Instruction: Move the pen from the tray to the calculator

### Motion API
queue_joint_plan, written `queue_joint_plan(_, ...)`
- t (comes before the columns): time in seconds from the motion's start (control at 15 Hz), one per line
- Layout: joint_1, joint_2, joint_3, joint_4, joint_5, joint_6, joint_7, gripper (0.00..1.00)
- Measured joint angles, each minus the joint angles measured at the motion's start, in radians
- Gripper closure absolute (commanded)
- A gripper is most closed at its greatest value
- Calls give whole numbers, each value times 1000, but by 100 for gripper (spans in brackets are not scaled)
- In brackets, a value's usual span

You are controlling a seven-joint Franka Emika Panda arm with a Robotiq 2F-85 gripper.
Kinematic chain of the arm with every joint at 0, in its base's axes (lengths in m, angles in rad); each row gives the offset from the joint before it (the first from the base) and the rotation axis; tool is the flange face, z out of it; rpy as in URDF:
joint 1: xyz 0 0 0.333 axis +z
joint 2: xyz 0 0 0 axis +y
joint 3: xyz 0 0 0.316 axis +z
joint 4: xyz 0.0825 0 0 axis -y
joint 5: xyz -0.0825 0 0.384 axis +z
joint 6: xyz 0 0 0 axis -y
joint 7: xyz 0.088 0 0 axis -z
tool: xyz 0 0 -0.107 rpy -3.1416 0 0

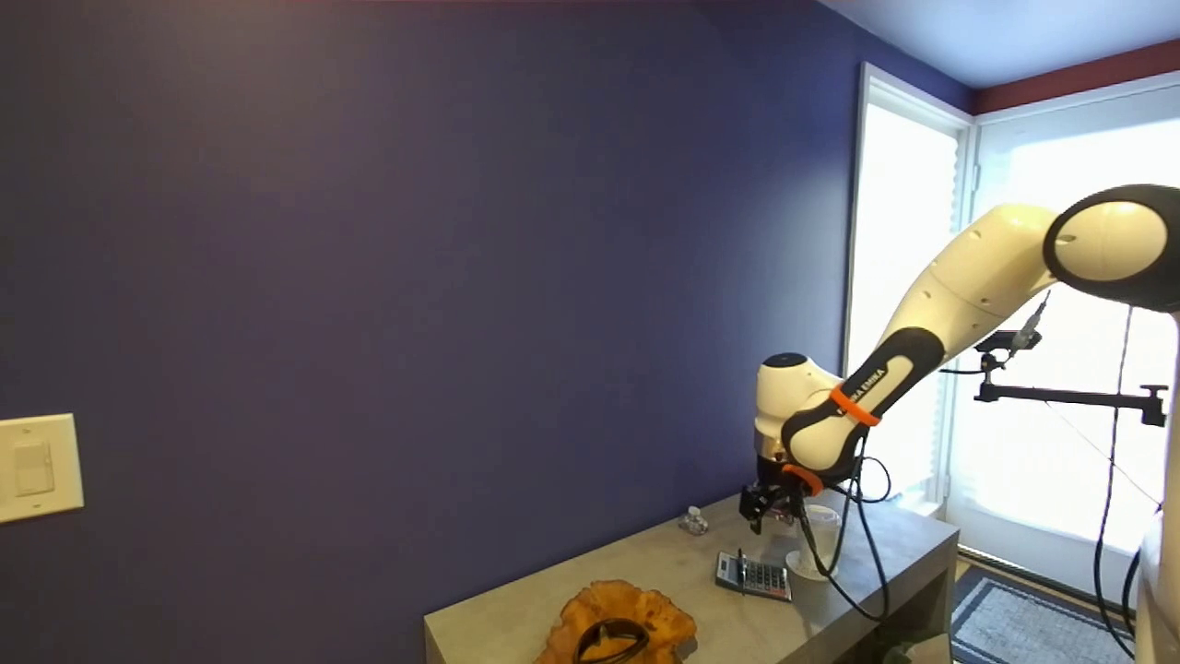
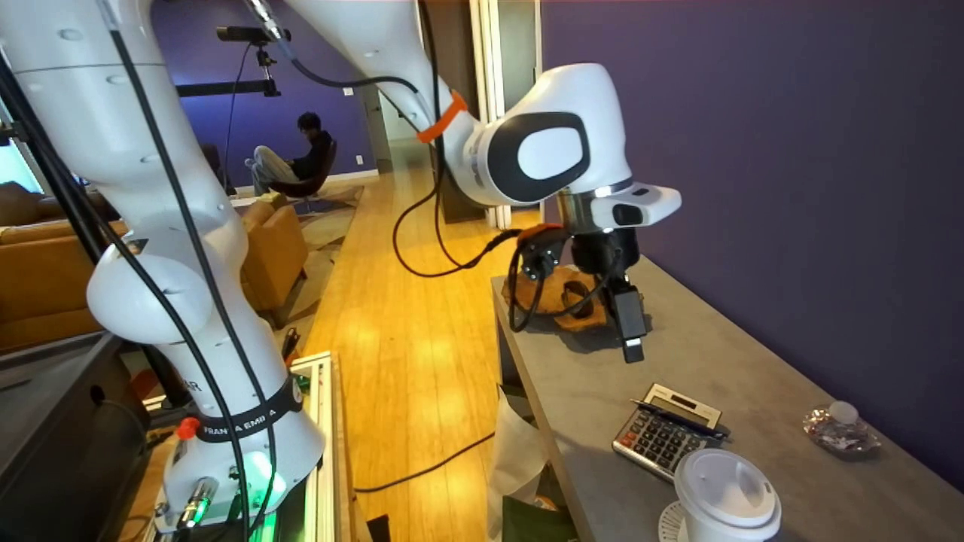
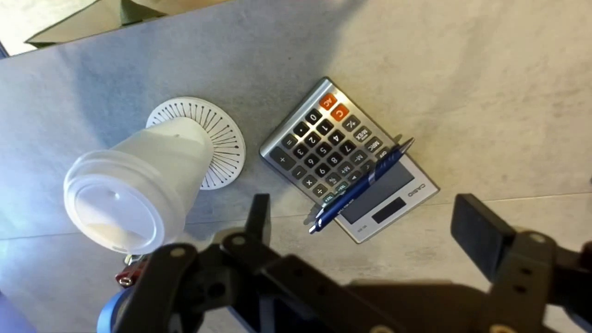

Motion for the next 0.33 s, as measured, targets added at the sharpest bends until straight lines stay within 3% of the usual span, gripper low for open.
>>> queue_joint_plan(0.33, -59, -193, 80, -164, -49, 51, -101, 0)
